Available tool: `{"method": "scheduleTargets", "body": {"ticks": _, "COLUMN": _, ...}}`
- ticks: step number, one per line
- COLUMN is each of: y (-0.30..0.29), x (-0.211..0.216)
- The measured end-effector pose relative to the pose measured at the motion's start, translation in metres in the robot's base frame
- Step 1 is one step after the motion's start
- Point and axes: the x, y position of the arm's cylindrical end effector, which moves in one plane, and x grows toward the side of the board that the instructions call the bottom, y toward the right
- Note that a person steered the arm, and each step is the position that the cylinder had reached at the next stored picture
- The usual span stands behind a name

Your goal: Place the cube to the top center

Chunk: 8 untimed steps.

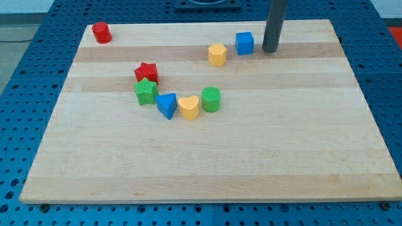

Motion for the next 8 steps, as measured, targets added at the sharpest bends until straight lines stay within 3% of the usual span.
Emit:
{"method": "scheduleTargets", "body": {"ticks": 4, "y": -0.053, "x": -0.002}}
{"method": "scheduleTargets", "body": {"ticks": 6, "y": -0.062, "x": 0.019}}
{"method": "scheduleTargets", "body": {"ticks": 8, "y": -0.095, "x": 0.004}}
